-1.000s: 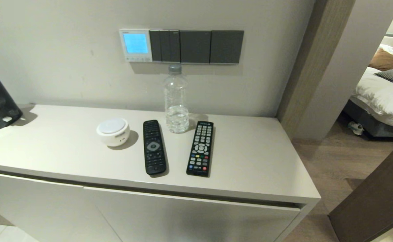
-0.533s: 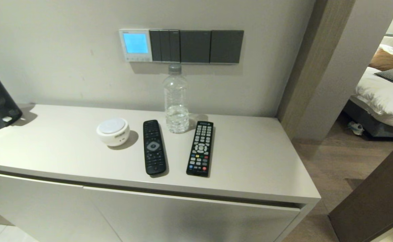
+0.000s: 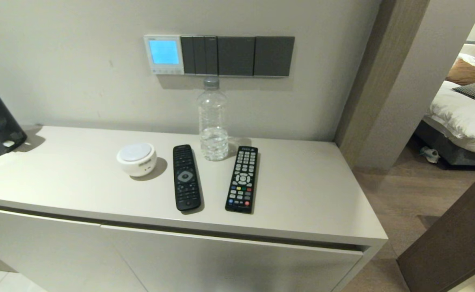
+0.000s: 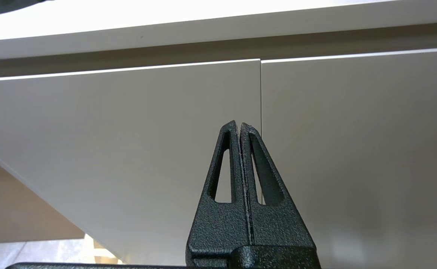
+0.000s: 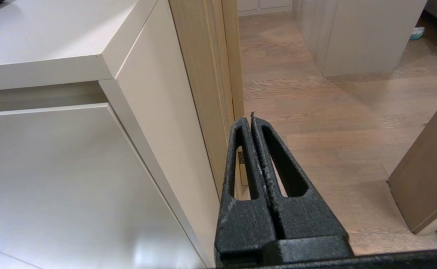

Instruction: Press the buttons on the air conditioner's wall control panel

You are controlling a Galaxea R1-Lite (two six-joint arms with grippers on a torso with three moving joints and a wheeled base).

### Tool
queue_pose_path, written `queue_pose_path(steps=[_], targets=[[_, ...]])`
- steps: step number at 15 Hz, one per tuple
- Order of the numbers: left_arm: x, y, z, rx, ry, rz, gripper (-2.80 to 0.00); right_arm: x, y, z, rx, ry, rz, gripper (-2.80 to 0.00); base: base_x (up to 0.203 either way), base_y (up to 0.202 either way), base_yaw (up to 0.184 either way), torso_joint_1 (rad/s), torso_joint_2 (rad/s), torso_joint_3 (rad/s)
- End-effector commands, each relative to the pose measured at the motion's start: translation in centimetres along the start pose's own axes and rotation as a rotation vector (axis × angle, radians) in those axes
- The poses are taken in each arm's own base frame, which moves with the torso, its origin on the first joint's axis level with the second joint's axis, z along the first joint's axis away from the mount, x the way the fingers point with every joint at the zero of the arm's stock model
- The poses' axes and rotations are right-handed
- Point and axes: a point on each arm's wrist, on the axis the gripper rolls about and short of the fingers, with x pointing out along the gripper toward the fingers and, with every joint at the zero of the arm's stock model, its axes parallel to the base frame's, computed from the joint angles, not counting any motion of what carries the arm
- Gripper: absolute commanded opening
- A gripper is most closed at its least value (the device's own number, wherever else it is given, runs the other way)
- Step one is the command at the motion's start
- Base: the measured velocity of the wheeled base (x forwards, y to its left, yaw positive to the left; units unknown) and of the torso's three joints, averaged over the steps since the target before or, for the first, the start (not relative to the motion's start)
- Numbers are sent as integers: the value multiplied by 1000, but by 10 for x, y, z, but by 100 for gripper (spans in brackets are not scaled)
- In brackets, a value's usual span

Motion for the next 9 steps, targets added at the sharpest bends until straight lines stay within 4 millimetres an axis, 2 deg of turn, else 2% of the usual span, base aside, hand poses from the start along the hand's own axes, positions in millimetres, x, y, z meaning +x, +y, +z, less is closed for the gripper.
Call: queue_pose_path(steps=[1,9], targets=[[0,0,0,-22,3,2,-280,0,0,0,0,2,0,-280,0,0,0,0,0,0],[0,0,0,-49,0,-6,-280,0,0,0,0,2,0,-280,0,0,0,0,0,0]])
